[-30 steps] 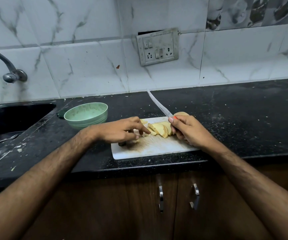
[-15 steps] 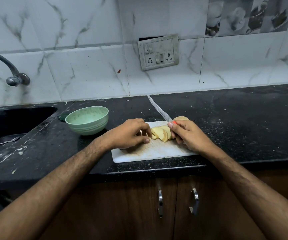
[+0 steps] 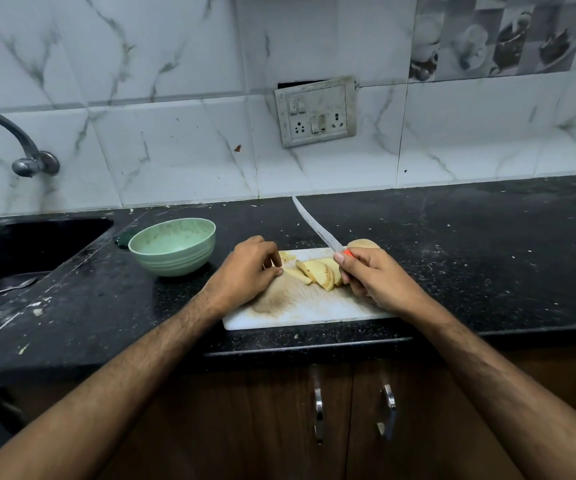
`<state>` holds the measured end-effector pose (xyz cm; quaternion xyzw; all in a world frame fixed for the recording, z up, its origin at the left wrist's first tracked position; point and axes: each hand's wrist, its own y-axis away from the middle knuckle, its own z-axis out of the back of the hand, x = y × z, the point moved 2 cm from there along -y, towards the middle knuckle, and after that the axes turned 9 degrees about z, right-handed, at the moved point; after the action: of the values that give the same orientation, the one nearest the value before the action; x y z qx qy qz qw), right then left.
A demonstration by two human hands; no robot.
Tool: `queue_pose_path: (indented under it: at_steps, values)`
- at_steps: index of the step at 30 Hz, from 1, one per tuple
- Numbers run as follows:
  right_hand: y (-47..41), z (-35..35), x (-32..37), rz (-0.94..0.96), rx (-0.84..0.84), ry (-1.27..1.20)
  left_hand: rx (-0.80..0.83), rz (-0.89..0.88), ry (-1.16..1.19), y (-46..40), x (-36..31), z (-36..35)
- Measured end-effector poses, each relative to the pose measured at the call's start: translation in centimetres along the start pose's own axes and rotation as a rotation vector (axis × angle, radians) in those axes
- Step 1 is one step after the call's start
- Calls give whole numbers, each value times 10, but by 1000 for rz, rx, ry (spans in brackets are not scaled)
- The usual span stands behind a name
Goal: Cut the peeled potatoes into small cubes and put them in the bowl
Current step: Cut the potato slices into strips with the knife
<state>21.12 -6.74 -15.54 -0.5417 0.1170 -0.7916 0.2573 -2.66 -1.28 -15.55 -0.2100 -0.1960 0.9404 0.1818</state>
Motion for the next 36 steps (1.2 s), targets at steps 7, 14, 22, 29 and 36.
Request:
queue_pose_path:
  at_steps: [7,14,22,29,36]
  values:
    - [-1,-1,-2,-17,11,-16,-24,51,45,-16,2,-3]
    - [-1,0,-5,-2,3,-7,-22,-119,-28,-4,-4,1]
    - [-1,0,-3,0,-2,-15,39,-252,-254,7,-13,5]
    - [-2,-1,-4,3,-5,-3,28,-277,-270,13,-10,11]
    - [-1,-1,-4,3,4,44,30,-283,-256,20,-14,20]
